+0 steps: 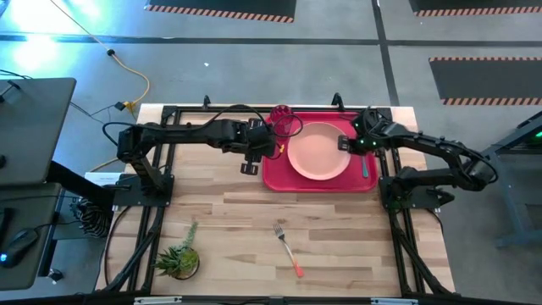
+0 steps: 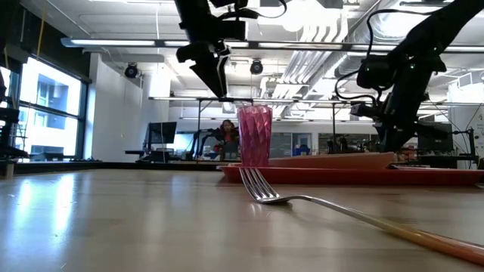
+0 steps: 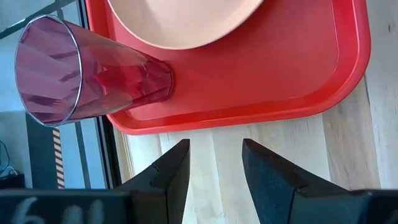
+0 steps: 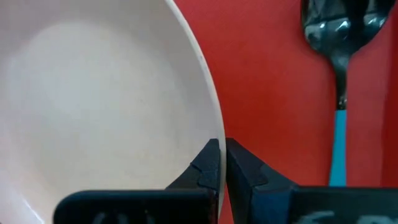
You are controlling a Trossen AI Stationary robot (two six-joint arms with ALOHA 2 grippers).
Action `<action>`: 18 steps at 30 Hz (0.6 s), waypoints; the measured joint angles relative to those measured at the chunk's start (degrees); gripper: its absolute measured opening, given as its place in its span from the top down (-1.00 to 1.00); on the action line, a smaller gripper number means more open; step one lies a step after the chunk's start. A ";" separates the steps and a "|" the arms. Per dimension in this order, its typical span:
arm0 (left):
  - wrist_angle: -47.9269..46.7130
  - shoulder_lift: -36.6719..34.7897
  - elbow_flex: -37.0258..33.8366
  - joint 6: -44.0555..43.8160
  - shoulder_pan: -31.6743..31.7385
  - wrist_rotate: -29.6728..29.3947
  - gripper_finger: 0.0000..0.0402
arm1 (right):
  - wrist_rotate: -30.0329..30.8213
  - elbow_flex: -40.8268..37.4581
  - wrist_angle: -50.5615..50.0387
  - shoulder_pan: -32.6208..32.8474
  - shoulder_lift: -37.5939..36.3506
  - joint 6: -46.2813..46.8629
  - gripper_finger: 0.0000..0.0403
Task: Pick and place plate/cup/fork/spoon on tray
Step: Put the orange plate on the center of the red tray
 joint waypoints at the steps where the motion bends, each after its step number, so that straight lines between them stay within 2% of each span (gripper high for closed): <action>1: 0.00 0.00 0.00 -0.01 0.06 0.01 0.32 | 0.57 0.00 -0.03 0.32 0.00 0.36 1.00; 14: -0.02 0.00 0.00 0.04 0.06 0.01 0.32 | 1.16 0.00 -0.68 0.48 0.00 1.43 1.00; 18: -0.02 0.00 0.00 0.02 0.06 0.01 0.32 | 1.15 0.00 -1.04 0.48 0.00 1.42 0.94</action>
